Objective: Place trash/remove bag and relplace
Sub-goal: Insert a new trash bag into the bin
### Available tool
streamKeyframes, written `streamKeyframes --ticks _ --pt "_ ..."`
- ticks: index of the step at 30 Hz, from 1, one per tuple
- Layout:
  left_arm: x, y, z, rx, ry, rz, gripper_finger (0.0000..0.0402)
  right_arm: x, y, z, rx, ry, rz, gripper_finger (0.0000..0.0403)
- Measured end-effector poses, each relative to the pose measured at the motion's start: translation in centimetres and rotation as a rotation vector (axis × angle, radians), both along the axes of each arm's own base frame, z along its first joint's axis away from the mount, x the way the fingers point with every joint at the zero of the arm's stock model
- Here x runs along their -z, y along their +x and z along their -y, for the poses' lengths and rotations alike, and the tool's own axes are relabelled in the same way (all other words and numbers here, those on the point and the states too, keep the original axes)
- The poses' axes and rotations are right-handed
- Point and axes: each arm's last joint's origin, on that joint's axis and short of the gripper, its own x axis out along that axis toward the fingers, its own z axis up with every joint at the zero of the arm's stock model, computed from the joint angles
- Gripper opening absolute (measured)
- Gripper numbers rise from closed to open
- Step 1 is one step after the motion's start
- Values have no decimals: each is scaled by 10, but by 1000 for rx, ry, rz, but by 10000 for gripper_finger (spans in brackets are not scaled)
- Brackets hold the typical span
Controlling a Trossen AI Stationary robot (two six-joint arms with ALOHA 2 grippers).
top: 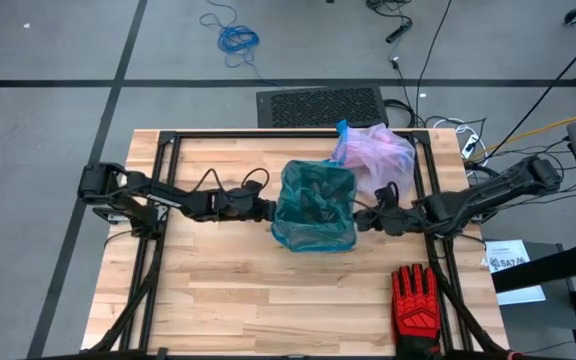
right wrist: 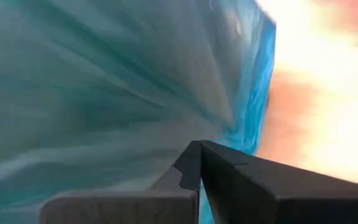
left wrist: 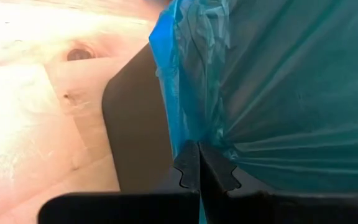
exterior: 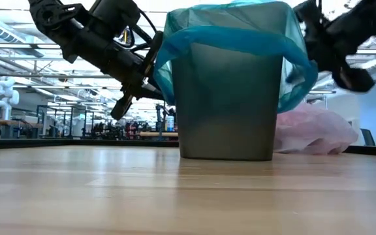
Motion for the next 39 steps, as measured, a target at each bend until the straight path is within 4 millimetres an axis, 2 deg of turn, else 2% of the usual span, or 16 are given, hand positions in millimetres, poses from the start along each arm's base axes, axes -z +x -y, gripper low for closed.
streamKeyframes --ticks 8,13,18,22,25,29,34,39 --pt "0 0 0 2 -1 0 0 -69 -19 6 -38 -172 -163 0" --pt "0 0 0 4 -2 0 0 -136 -22 10 -161 -416 -97 0" --pt "0 0 -1 10 -6 0 0 -207 -7 20 -353 -677 7 0" --pt "-5 -2 -1 14 -1 13 0 -241 22 34 -522 -790 -1 0" --pt "-12 -5 -1 10 17 24 0 -251 47 43 -690 -814 -40 0" --pt "-25 -11 -1 3 61 49 0 -248 75 51 -922 -820 -142 0" --pt "-44 -27 -2 -33 124 43 0 -240 100 57 -1180 -956 -268 0" --pt "-66 -47 -2 -51 184 63 0 -218 125 58 -1435 -1090 -370 0"
